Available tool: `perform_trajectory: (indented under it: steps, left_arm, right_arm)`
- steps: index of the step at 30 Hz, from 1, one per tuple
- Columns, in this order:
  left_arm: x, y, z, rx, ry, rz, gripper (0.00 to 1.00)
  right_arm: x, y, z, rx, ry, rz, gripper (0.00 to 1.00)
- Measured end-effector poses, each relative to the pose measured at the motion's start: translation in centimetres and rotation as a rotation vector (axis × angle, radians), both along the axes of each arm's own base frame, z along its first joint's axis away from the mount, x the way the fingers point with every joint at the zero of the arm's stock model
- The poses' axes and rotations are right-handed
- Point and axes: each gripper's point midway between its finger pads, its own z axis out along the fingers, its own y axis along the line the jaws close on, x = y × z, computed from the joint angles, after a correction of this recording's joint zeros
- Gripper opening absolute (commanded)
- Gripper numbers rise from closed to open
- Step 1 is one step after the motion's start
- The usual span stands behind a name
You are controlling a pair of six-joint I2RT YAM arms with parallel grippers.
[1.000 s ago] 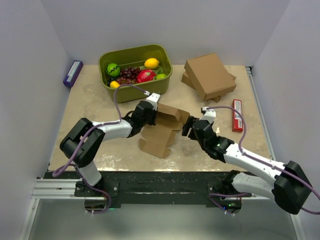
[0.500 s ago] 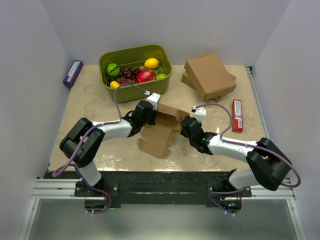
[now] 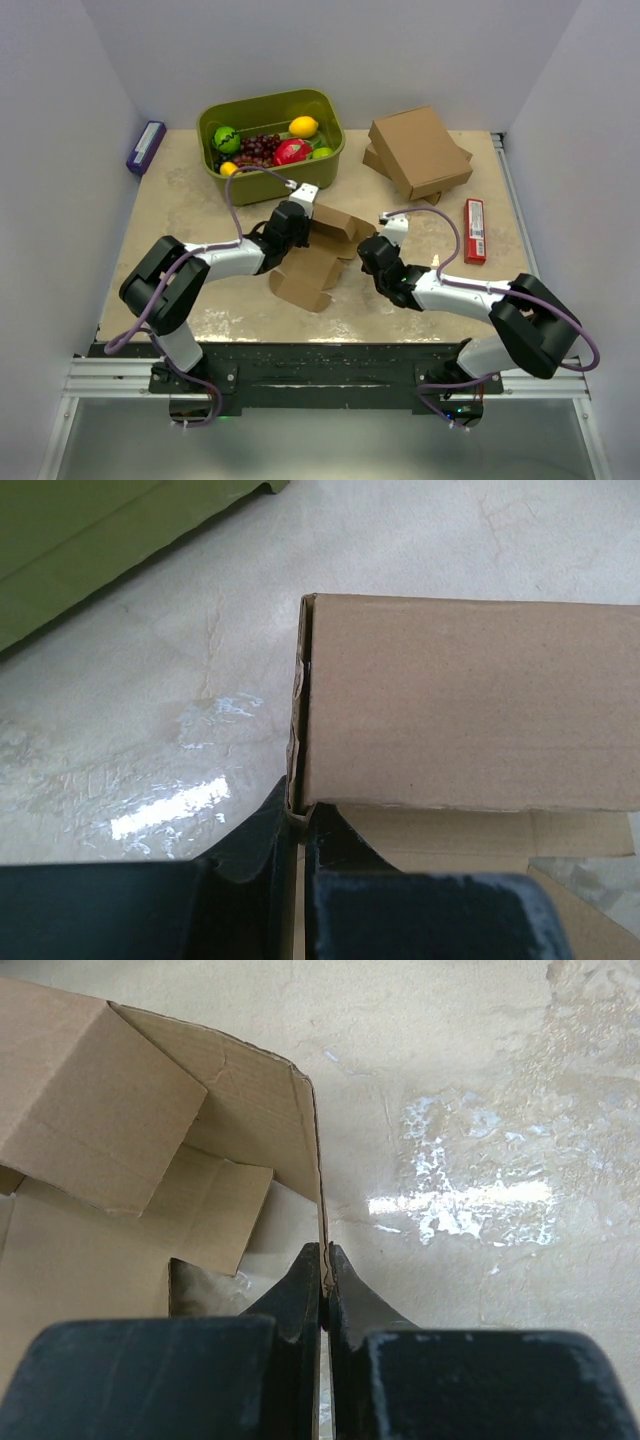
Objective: Fold the paper box
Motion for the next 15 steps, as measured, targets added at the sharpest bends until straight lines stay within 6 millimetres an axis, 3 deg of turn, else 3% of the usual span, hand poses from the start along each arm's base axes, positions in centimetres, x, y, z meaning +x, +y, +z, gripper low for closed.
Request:
perform_trajectory:
  steps: [12, 13, 15]
  left_arm:
    - [0.53, 0.76, 0.34, 0.03, -0.033, 0.046, 0.0]
    - [0.56, 0.7, 0.39, 0.026, -0.037, 0.044, 0.01]
    - [0.47, 0.59, 0.29, 0.014, -0.043, 0.038, 0.12]
  right_arm:
    - [-0.13, 0.73, 0.3, 0.02, -0.009, 0.008, 0.0]
    - [-0.11, 0.73, 0.33, 0.021, -0.009, 0.007, 0.0]
    - [-0.08, 0.73, 0.36, 0.022, -0.011, 0.006, 0.06]
